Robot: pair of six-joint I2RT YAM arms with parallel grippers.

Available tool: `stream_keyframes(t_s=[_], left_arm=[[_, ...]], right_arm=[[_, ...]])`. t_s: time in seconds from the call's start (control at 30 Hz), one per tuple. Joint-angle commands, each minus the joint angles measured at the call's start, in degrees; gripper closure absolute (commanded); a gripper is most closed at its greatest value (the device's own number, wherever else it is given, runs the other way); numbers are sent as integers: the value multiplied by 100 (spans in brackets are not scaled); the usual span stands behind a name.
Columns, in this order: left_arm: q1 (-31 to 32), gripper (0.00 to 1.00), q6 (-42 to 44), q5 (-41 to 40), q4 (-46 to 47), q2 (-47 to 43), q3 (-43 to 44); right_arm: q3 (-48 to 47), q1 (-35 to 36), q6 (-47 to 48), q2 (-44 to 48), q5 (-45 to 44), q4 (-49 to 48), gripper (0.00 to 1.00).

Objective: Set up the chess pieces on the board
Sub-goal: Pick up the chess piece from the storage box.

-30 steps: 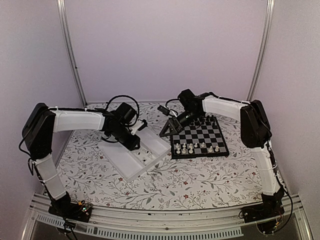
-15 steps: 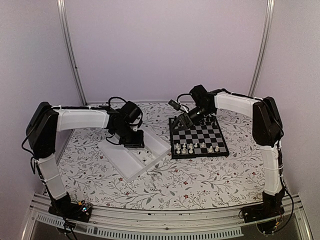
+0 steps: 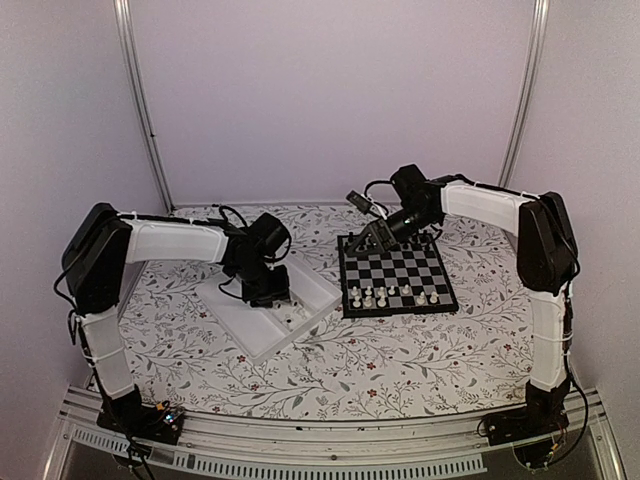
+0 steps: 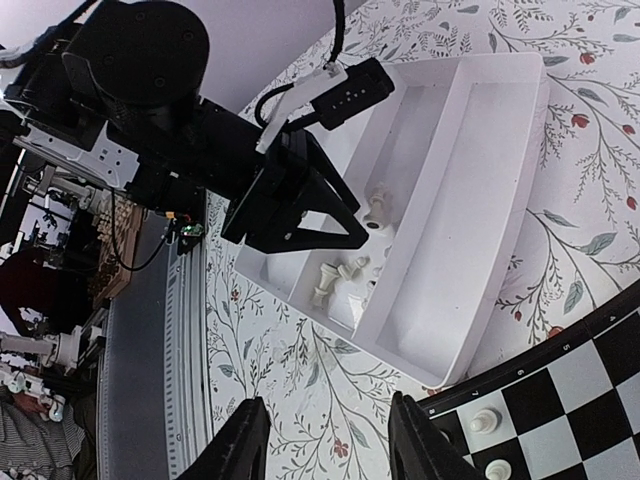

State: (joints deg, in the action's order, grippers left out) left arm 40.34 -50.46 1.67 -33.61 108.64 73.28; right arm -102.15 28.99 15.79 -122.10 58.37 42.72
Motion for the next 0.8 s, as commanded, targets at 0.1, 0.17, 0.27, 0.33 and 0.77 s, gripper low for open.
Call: stream_keyframes(t_s=[0.1,0.17,0.27,0.33,0.77], left_arm=[[-30,57,-348,-150,-298,545,352],[-70,58,-359,-228,-356,619,402],[-164,60,-287,-423,-435,718,462],[-225,62,-213,-443,-444,790,476],[-518,79,654,-642,-403,1277,697]], right_arm=[[115,-108,56,222,191,-114,56],[129,-126,56,214,209,-110,56],[143,-152,56,205,230,-104,56],[143,-173,56,197,251,-109,56],[143,-257,49,95,354,-82,57]])
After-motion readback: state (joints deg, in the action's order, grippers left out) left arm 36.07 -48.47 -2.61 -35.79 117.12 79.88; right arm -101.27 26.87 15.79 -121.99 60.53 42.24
